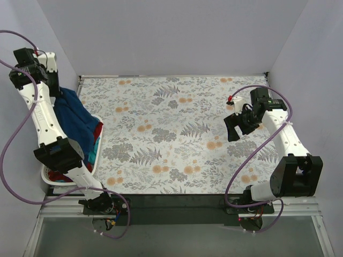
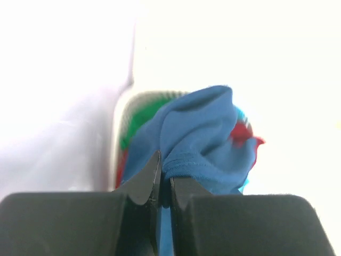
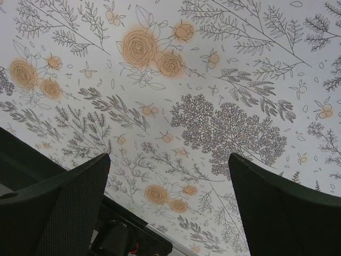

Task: Fold and stack the t-shirts
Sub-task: Grab the tshirt from the pile, then move the tshirt to the center of the board

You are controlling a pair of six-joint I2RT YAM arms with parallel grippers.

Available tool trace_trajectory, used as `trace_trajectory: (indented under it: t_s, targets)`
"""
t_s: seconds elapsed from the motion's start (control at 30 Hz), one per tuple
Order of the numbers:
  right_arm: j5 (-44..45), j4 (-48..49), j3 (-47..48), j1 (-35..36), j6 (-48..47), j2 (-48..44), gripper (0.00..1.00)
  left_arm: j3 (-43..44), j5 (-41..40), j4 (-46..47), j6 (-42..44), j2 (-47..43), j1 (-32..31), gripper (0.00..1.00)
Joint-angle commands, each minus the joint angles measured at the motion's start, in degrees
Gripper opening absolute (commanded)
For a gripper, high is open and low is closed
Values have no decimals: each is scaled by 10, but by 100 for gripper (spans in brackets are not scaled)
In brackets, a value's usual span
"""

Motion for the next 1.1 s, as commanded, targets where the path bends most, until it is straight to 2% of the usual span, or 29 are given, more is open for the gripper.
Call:
trace_trajectory:
  t_s: [0.0,0.13,0.2,0.33,0.57,0.73,0.83,1.07]
  targets:
    - [-17,-4,32,-1,-4,0,98,94,61,-41,3,-25,-19,0]
    - [-17,-4,35,-1,-3,2,98,109,73,28,-5,-78,-71,0]
    - [-12,-5,41,-1,-1,9,98,108,78,100,-13,-109,-104,0]
    - [-3,-5,48,-1,3,10,98,115,134,235,-62,-140,-124,0]
    - [-3,-3,55,-2,16,-2,98,122,292,495,-234,-146,-130,0]
    - [-5,-4,67,-3,20,-10,98,122,317,661,-340,-121,-151,0]
    - [-3,-4,76,-3,21,-8,98,120,344,693,-400,-105,-171,0]
    - [-8,-2,87,-6,32,4,98,79,364,719,-405,-85,-265,0]
